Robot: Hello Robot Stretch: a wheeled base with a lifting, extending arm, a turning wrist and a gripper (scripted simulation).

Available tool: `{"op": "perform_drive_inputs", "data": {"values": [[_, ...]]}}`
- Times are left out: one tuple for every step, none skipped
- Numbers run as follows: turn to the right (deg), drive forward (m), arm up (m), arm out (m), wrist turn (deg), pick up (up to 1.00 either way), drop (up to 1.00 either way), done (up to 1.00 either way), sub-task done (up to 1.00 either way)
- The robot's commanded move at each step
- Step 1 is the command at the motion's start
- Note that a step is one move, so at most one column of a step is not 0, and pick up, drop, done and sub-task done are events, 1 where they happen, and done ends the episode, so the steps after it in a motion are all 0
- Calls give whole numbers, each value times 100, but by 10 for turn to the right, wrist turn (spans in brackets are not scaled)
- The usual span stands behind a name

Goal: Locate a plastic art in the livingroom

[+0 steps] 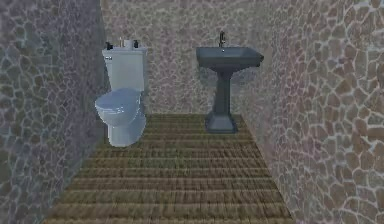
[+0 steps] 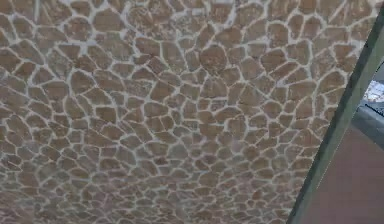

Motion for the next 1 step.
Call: {"op": "perform_drive_inputs", "data": {"values": [[450, 0, 0, 0, 0, 0, 0, 0, 0]]}}
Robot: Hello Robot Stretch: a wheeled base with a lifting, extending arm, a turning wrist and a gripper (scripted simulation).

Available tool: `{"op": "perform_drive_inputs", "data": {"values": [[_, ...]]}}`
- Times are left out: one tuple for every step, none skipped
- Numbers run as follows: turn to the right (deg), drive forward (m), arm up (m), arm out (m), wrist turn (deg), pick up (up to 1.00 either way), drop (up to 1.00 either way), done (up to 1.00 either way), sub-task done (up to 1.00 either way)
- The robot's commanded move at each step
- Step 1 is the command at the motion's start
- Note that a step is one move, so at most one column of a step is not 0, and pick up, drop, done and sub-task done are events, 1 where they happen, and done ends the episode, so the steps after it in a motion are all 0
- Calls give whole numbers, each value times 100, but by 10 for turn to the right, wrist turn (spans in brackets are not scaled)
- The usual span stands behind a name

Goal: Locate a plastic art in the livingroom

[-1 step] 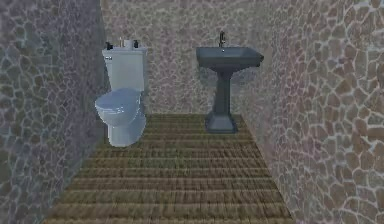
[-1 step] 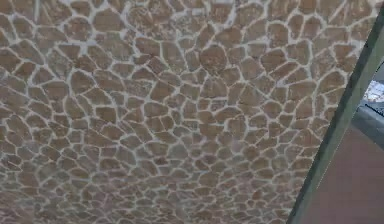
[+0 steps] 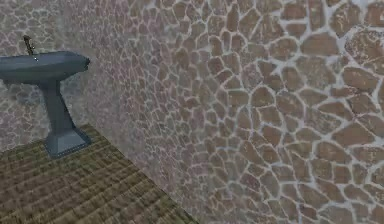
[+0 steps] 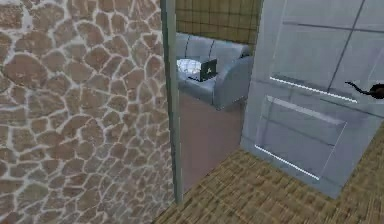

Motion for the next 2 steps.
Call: {"op": "perform_drive_inputs", "data": {"values": [[450, 0, 0, 0, 0, 0, 0, 0, 0], [450, 0, 0, 0, 0, 0, 0, 0, 0]]}}
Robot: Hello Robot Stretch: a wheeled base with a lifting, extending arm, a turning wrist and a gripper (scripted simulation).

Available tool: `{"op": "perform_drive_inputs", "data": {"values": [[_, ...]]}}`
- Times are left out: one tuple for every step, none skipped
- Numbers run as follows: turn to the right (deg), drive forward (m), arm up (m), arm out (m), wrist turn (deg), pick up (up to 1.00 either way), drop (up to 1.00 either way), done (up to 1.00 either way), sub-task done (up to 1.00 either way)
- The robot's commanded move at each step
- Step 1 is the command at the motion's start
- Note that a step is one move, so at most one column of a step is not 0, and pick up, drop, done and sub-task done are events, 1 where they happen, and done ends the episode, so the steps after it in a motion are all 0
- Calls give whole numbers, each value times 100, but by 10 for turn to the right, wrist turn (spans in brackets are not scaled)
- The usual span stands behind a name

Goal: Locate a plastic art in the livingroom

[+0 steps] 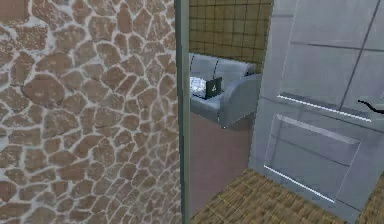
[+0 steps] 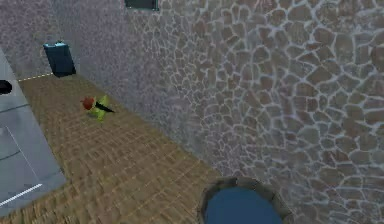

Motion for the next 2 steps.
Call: {"op": "perform_drive_inputs", "data": {"values": [[240, 0, 0, 0, 0, 0, 0, 0, 0], [0, 90, 0, 0, 0, 0, 0, 0, 0]]}}
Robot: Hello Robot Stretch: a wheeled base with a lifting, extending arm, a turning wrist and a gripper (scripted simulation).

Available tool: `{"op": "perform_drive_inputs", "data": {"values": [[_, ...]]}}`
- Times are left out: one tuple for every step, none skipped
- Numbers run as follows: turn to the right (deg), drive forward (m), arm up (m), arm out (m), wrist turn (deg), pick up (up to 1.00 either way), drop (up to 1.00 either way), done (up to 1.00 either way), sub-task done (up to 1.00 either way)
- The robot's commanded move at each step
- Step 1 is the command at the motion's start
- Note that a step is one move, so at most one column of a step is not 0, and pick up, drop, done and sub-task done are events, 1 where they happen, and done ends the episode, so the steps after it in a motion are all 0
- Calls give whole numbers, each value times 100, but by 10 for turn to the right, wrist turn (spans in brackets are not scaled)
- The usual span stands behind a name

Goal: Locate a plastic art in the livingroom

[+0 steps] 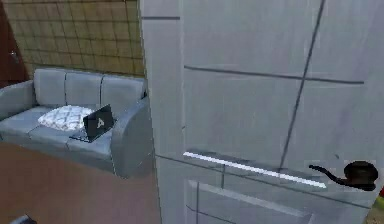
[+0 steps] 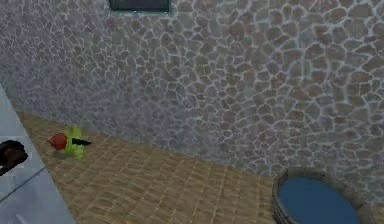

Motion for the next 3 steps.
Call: {"op": "perform_drive_inputs", "data": {"values": [[300, 0, 0, 0, 0, 0, 0, 0, 0], [0, 5, 0, 0, 0, 0, 0, 0, 0], [-450, 0, 0, 0, 0, 0, 0, 0, 0]]}}
